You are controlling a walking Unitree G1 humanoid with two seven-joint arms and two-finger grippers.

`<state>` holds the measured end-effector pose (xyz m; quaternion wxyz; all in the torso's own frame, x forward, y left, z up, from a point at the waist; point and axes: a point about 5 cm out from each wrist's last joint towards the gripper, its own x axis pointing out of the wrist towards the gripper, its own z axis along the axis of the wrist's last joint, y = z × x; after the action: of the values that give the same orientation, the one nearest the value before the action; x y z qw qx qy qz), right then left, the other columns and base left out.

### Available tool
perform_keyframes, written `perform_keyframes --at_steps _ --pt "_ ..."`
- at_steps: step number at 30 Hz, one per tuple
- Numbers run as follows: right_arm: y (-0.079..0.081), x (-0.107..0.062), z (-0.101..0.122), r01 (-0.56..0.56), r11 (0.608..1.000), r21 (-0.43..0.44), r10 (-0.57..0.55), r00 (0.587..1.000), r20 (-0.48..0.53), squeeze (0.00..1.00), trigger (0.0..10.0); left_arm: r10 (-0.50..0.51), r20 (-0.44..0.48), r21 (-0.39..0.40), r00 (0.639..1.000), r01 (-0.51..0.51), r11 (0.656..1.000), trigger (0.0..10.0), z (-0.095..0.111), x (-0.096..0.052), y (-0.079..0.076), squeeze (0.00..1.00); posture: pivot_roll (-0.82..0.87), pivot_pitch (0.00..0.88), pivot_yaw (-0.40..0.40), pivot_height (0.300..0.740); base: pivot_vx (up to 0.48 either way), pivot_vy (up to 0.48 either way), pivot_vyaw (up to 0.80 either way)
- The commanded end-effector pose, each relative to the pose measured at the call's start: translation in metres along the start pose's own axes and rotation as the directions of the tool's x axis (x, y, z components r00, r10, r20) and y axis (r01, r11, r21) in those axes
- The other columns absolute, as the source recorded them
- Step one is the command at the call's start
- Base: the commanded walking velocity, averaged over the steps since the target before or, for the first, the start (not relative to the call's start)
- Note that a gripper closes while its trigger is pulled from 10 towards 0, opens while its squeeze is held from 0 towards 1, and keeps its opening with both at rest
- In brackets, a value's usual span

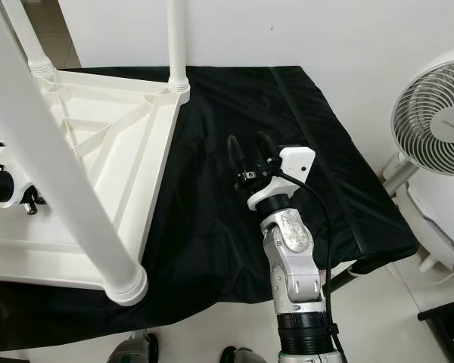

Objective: Building children table

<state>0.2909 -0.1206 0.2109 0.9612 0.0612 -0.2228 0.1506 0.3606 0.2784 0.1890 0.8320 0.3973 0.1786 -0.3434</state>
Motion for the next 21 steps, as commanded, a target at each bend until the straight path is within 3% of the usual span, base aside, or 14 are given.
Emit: perform_keyframes --at_steps 1,9,10,11,14,18,19,21 --pt "0.0 -0.002 0.002 0.007 1.0 -0.004 -0.007 1.0 -0.001 0.0 10.0 0.043 0.023 -0.082 0.999 -0.041 0.996 0.0 -0.002 0.002 0.0 0.0 0.14 0.141 0.018 0.74 0.0 0.0 0.0" --pt "0.0 -0.002 0.002 0.013 1.0 -0.004 -0.013 1.0 -0.001 0.0 10.0 0.018 0.11 -0.105 0.994 -0.006 0.995 0.0 0.012 0.012 -0.003 0.0 0.15 0.146 0.018 0.74 0.0 0.0 0.0" --pt "0.0 -0.001 0.002 0.011 1.0 -0.006 -0.011 1.0 -0.001 0.0 10.0 0.01 0.186 -0.115 0.983 0.012 0.993 0.0 0.027 0.02 -0.004 0.0 0.15 0.149 0.014 0.74 0.0 0.0 0.0" --pt "0.0 -0.001 0.002 0.011 1.0 -0.006 -0.011 1.0 -0.001 0.0 10.0 0.01 0.186 -0.115 0.983 0.012 0.993 0.0 0.027 0.02 -0.004 0.0 0.15 0.149 0.014 0.74 0.0 0.0 0.0" --pt "0.0 0.001 0.002 0.01 1.0 -0.006 -0.01 1.0 0.0 0.0 10.0 -0.019 0.298 -0.116 0.954 0.056 0.992 0.0 0.05 0.033 -0.009 0.0 0.15 0.151 0.012 0.74 0.0 0.0 0.0" --pt "0.0 0.001 0.002 0.011 1.0 -0.005 -0.011 1.0 0.0 0.0 10.0 -0.037 0.323 -0.101 0.946 0.073 0.992 0.0 0.055 0.036 -0.012 0.0 0.14 0.151 0.01 0.74 0.0 0.0 0.0" --pt "0.0 0.001 0.003 0.018 1.0 -0.006 -0.018 1.0 0.0 0.0 10.0 -0.061 0.346 -0.083 0.936 0.095 0.992 4.9 0.059 0.039 -0.017 0.0 0.14 0.151 0.013 0.74 0.0 0.0 0.0" --pt "0.0 0.001 0.003 0.023 1.0 -0.007 -0.023 1.0 0.0 0.0 10.0 -0.078 0.361 -0.07 0.929 0.11 0.991 4.9 0.061 0.041 -0.02 0.0 0.14 0.151 0.013 0.74 0.0 0.0 0.0"
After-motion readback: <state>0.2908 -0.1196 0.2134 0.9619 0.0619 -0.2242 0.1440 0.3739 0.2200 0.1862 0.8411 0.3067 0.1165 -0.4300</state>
